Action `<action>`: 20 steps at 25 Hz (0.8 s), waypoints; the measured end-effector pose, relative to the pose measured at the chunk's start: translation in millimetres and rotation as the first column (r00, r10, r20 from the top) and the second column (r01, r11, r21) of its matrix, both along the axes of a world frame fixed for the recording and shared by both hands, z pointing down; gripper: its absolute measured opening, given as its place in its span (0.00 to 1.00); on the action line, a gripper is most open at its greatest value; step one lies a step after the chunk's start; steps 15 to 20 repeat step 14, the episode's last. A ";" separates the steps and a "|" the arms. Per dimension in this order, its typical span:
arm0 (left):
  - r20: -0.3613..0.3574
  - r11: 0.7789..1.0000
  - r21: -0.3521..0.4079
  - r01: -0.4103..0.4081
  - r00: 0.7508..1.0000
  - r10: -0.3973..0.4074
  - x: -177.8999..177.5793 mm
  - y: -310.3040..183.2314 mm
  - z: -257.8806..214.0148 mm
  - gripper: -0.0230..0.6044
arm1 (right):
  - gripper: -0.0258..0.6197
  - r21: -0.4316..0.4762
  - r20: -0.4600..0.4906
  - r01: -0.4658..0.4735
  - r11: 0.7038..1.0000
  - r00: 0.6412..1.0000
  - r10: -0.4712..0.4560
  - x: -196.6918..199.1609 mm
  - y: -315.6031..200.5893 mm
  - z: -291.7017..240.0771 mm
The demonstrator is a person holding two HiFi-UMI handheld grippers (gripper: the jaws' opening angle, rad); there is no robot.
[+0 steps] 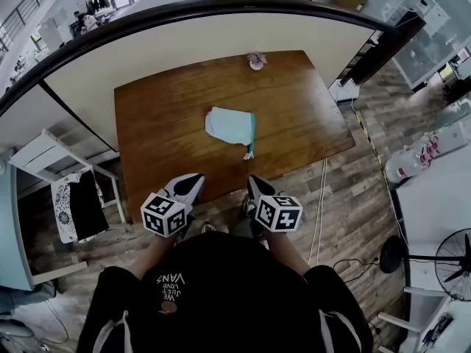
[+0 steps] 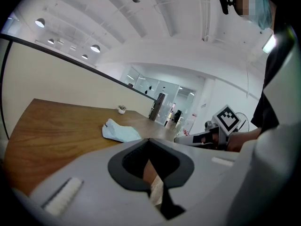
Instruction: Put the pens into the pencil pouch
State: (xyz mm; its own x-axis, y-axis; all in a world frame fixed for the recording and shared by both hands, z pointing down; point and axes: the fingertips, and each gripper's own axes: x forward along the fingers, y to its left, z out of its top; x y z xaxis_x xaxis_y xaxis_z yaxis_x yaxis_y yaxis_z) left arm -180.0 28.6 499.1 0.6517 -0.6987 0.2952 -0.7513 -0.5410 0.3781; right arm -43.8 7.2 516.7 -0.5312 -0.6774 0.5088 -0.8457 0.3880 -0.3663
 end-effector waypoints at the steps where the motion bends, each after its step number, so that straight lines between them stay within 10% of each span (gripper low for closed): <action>1: 0.000 1.000 0.002 0.000 1.000 0.000 0.4 0.2 -0.8 0.05 | 0.06 0.001 -0.002 0.001 1.000 1.000 -0.001 0.0 0.3 -0.6; 20: 0.010 1.000 -0.008 0.005 1.000 -0.005 1.6 -0.2 11.3 0.06 | 0.06 0.005 -0.002 0.003 1.000 1.000 -0.003 -0.2 1.2 6.1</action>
